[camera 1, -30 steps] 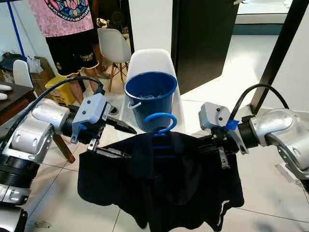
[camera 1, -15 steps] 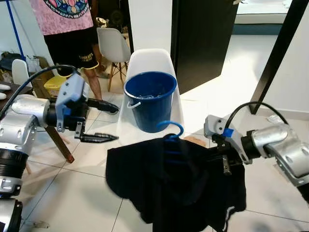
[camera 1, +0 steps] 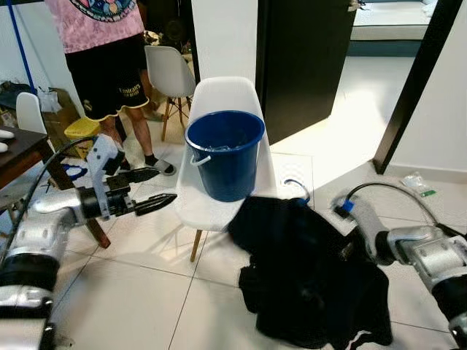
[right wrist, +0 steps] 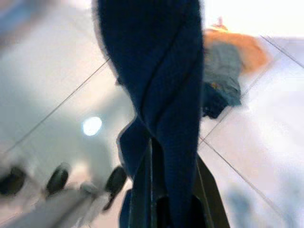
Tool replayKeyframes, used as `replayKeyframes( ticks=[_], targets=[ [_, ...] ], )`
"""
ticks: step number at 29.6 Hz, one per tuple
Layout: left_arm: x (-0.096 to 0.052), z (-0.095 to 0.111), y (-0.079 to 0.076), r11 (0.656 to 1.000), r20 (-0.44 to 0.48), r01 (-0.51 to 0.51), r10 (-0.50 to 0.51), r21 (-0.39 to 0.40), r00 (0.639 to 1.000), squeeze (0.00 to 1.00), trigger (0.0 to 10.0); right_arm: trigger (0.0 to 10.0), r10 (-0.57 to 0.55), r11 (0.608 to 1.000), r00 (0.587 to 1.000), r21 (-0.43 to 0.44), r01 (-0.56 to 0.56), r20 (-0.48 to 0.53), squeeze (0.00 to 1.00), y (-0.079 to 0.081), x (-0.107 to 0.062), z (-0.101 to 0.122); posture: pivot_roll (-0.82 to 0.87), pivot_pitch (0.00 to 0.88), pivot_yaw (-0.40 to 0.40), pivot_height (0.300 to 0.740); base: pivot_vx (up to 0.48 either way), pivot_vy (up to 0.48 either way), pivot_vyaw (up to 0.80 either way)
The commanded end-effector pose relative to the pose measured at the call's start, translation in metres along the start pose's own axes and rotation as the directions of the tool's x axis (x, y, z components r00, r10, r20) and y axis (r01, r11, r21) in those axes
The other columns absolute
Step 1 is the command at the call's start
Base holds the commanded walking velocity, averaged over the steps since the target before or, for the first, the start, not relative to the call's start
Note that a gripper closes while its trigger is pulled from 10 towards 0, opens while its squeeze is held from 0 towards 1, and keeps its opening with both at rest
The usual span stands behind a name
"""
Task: Hang hanger
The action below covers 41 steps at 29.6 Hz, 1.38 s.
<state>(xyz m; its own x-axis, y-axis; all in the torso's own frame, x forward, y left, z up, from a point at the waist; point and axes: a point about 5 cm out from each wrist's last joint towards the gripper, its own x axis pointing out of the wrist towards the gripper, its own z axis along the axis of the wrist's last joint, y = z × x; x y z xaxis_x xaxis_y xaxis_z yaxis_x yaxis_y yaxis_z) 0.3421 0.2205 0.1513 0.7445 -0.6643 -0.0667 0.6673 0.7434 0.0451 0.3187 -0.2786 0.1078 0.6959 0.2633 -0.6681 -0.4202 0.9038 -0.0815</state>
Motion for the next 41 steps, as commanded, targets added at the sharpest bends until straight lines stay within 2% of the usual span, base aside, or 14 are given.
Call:
replayKeyframes(
  ticks=[1,5,6,7,8,10,14,16,18,19,21,26,31,41],
  targets=[
    [-0.003,-0.047,-0.009,0.986,-0.147,-0.137,0.122,-0.092,0.982,0.00,10.0,10.0,-0.090,0.991,0.995,0.106,0.084,0.051,0.00,-0.001,0.007,-0.009,-0.09,0.000,0.038,0.740,0.000,0.000,-0.58],
    [-0.002,-0.088,-0.022,0.938,-0.273,-0.309,0.259,-0.159,0.927,0.00,10.0,10.0,-0.179,0.955,0.982,0.252,0.158,0.061,0.00,0.004,0.019,-0.029,-0.08,0.000,0.034,0.740,0.000,0.000,-0.70],
    [-0.004,-0.109,-0.031,0.900,-0.351,-0.395,0.315,-0.184,0.882,0.00,10.0,10.0,-0.228,0.914,0.972,0.357,0.193,0.059,0.00,0.011,0.027,-0.044,-0.08,0.000,0.034,0.740,0.000,0.000,-0.74],
    [-0.004,-0.109,-0.031,0.900,-0.351,-0.395,0.315,-0.184,0.882,0.00,10.0,10.0,-0.228,0.914,0.972,0.357,0.193,0.059,0.00,0.011,0.027,-0.044,-0.08,0.000,0.034,0.740,0.000,0.000,-0.74],
    [-0.008,-0.126,-0.040,0.870,-0.419,-0.456,0.348,-0.188,0.838,0.00,10.0,10.0,-0.272,0.862,0.961,0.456,0.221,0.050,0.00,0.018,0.033,-0.056,-0.08,0.000,0.037,0.740,0.000,0.000,-0.74],
    [-0.010,-0.136,-0.046,0.851,-0.463,-0.492,0.366,-0.186,0.807,0.00,10.0,10.0,-0.301,0.820,0.953,0.520,0.239,0.036,0.00,0.024,0.037,-0.065,-0.08,0.000,0.037,0.740,0.000,0.000,-0.74],
    [-0.018,-0.158,-0.062,0.850,-0.563,-0.513,0.367,-0.120,0.741,0.00,10.0,10.0,-0.358,0.763,0.934,0.571,0.304,-0.020,0.00,0.037,0.045,-0.085,-0.07,0.000,0.035,0.740,0.000,0.000,-0.74],
    [-0.018,-0.158,-0.062,0.850,-0.563,-0.513,0.367,-0.120,0.741,0.00,10.0,10.0,-0.358,0.763,0.934,0.571,0.304,-0.020,0.00,0.037,0.045,-0.085,-0.07,0.000,0.035,0.740,0.000,0.000,-0.74],
    [-0.040,-0.189,-0.085,0.911,-0.718,-0.393,0.357,0.125,0.598,0.00,10.0,10.0,-0.388,0.755,0.910,0.515,0.405,-0.146,0.00,0.056,0.049,-0.118,-0.07,0.000,0.021,0.740,0.000,0.000,-0.74],
    [-0.040,-0.189,-0.085,0.911,-0.718,-0.393,0.357,0.125,0.598,0.00,10.0,10.0,-0.388,0.755,0.910,0.515,0.405,-0.146,0.00,0.056,0.049,-0.118,-0.07,0.000,0.021,0.740,0.000,0.000,-0.74],
    [-0.056,-0.206,-0.098,0.921,-0.778,-0.341,0.351,0.187,0.521,0.00,10.0,10.0,-0.407,0.765,0.889,0.454,0.457,-0.208,0.00,0.064,0.049,-0.135,-0.07,0.000,0.018,0.740,0.000,0.000,-0.76],
    [-0.059,-0.210,-0.101,0.904,-0.786,-0.391,0.364,0.171,0.499,0.00,10.0,10.0,-0.426,0.769,0.879,0.425,0.477,-0.216,0.00,0.061,0.046,-0.138,-0.08,0.000,0.021,0.740,0.000,0.000,-0.76],
    [-0.059,-0.212,-0.105,0.892,-0.793,-0.430,0.361,0.140,0.490,0.00,10.0,10.0,-0.471,0.711,0.841,0.451,0.540,-0.265,0.00,0.044,0.032,-0.152,-0.08,0.000,0.021,0.740,0.000,0.000,-0.76],
    [-0.063,-0.211,-0.100,0.886,-0.792,-0.437,0.377,0.156,0.480,0.00,10.0,10.0,-0.474,0.715,0.831,0.423,0.557,-0.292,0.00,0.040,0.023,-0.167,-0.04,0.000,0.036,0.740,0.000,0.000,-0.76]
  ],
)
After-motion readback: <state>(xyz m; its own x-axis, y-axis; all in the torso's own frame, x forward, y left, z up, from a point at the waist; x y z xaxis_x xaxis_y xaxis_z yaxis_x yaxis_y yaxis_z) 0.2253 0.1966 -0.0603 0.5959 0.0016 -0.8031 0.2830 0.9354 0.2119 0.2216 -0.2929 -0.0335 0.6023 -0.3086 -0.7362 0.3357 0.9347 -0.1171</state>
